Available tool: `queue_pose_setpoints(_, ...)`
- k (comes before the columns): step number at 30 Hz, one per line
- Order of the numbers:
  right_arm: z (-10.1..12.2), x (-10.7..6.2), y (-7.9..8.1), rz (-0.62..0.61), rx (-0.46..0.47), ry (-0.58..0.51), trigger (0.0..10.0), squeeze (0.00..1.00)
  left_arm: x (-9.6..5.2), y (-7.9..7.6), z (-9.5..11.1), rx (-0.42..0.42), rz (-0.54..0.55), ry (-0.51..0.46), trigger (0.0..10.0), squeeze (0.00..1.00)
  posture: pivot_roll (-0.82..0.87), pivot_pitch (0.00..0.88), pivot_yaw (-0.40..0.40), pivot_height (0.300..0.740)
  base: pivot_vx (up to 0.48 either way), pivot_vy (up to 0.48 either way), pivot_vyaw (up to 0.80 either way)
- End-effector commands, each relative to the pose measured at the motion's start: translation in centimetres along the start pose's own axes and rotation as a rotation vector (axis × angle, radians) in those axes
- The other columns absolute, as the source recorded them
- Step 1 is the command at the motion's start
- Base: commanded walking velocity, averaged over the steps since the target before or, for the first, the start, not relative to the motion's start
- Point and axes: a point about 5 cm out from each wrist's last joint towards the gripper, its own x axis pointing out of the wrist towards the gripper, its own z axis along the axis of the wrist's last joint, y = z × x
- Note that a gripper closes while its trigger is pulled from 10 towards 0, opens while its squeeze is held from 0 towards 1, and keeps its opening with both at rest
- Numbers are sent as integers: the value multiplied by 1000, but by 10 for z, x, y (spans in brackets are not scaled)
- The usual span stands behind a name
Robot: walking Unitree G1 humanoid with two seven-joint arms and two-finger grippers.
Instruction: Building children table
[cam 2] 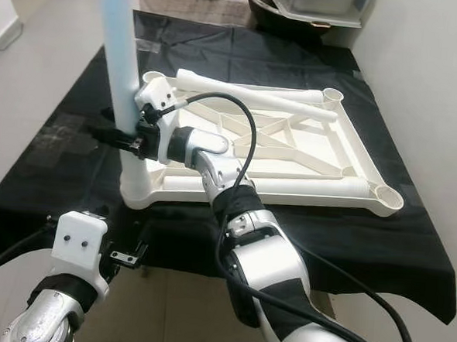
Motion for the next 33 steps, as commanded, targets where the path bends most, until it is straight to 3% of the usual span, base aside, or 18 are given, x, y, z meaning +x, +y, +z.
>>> queue_pose_setpoints(1,-49,-19,1,-52,94,189,10000,0,0,0,-1,7,-1,3,10000,0,112,221,-131,740,0,0,0)
queue_pose_setpoints(4,-49,-21,0,-67,94,189,10000,0,0,1,-1,8,-1,3,10000,0,112,222,-130,740,0,0,0)
queue_pose_setpoints(7,-51,-22,-8,-232,109,189,10000,0,0,1,-1,9,-1,2,10000,0,110,223,-129,740,0,0,0)
queue_pose_setpoints(8,-51,-22,-8,-232,109,189,10000,0,0,1,-1,9,-1,2,10000,0,110,223,-129,740,0,0,0)
queue_pose_setpoints(10,-53,-23,-16,-421,122,204,10000,0,1,1,-1,9,-1,2,10000,0,111,223,-131,740,0,0,0)
queue_pose_setpoints(14,-53,-24,-19,-493,130,204,10000,0,1,1,-1,9,-1,2,10000,0,111,222,-130,740,0,0,0)
queue_pose_setpoints(15,-55,-29,-24,-590,140,210,10000,0,1,1,-2,10,2,3,10000,0,111,222,-130,740,0,0,0)
queue_pose_setpoints(19,-60,-41,-33,-772,176,212,10000,0,1,3,-2,14,6,1,10000,0,110,223,-132,740,0,0,0)
queue_pose_setpoints(24,-64,-51,-38,-936,177,221,10000,0,1,5,-2,17,9,1,10000,0,109,223,-131,740,0,0,0)
queue_pose_setpoints(28,-64,-54,-39,-998,182,218,10000,0,1,5,-2,18,10,2,10000,0,109,223,-131,740,0,0,0)
queue_pose_setpoints(30,-63,-59,-43,-1165,205,203,10000,0,1,5,-2,18,10,2,10000,0,110,224,-130,740,0,0,0)
queue_pose_setpoints(32,-63,-59,-43,-1165,205,203,10000,0,1,5,-2,18,10,2,10000,0,110,224,-130,740,0,0,0)
queue_pose_setpoints(33,-61,-62,-44,-1247,217,195,10000,0,1,5,-2,18,10,2,10000,0,111,224,-130,740,0,0,0)
